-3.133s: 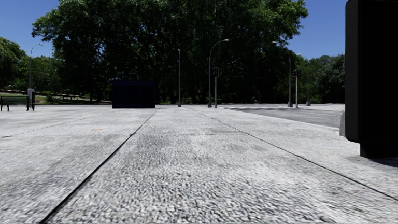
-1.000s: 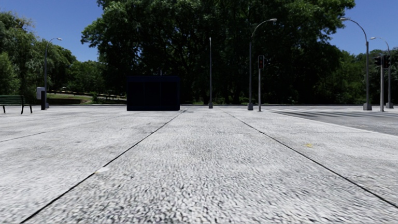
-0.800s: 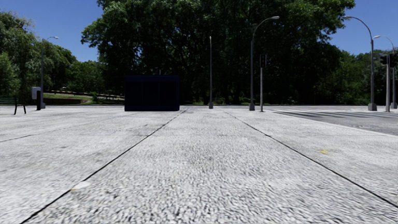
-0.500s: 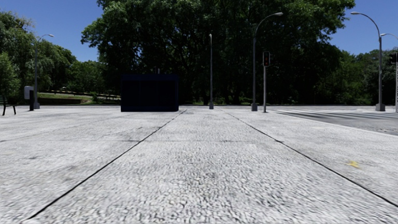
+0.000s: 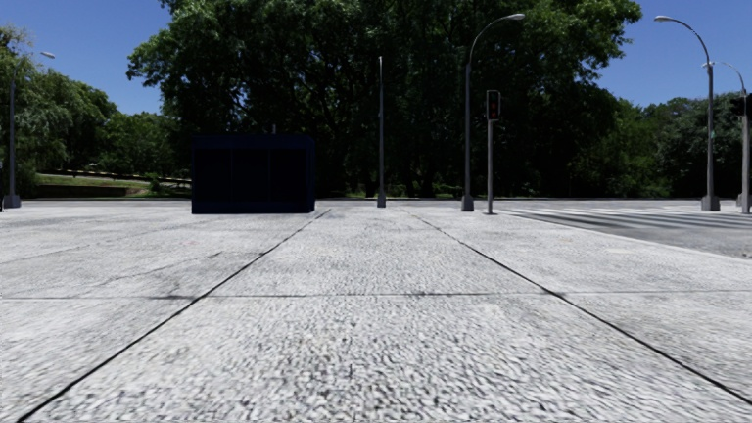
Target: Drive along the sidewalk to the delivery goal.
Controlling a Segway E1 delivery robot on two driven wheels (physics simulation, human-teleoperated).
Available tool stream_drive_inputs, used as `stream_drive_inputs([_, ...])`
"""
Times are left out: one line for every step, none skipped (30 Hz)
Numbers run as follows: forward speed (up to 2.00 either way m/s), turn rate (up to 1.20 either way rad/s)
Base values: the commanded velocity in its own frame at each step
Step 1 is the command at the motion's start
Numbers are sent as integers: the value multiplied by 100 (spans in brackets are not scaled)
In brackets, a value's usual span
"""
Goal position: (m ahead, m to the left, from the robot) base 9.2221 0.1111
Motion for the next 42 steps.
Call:
stream_drive_inputs([200, 0])
stream_drive_inputs([200, 0])
stream_drive_inputs([200, 0])
stream_drive_inputs([200, 0])
stream_drive_inputs([200, 0])
stream_drive_inputs([200, 0])
stream_drive_inputs([200, 0])
stream_drive_inputs([200, 0])
stream_drive_inputs([200, 0])
stream_drive_inputs([200, 0])
stream_drive_inputs([200, 0])
stream_drive_inputs([200, 0])
stream_drive_inputs([200, 0])
stream_drive_inputs([200, 0])
stream_drive_inputs([200, 0])
stream_drive_inputs([200, 0])
stream_drive_inputs([200, 0])
stream_drive_inputs([200, 0])
stream_drive_inputs([200, 0])
stream_drive_inputs([200, 0])
stream_drive_inputs([200, 0])
stream_drive_inputs([200, 0])
stream_drive_inputs([200, 0])
stream_drive_inputs([200, 0])
stream_drive_inputs([200, 0])
stream_drive_inputs([200, 0])
stream_drive_inputs([200, 0])
stream_drive_inputs([200, 0])
stream_drive_inputs([200, 0])
stream_drive_inputs([200, 0])
stream_drive_inputs([200, 0])
stream_drive_inputs([200, 0])
stream_drive_inputs([200, 0])
stream_drive_inputs([200, 0])
stream_drive_inputs([200, 0])
stream_drive_inputs([200, 0])
stream_drive_inputs([200, 0])
stream_drive_inputs([200, 0])
stream_drive_inputs([200, 0])
stream_drive_inputs([200, 0])
stream_drive_inputs([200, 0])
stream_drive_inputs([200, 0])
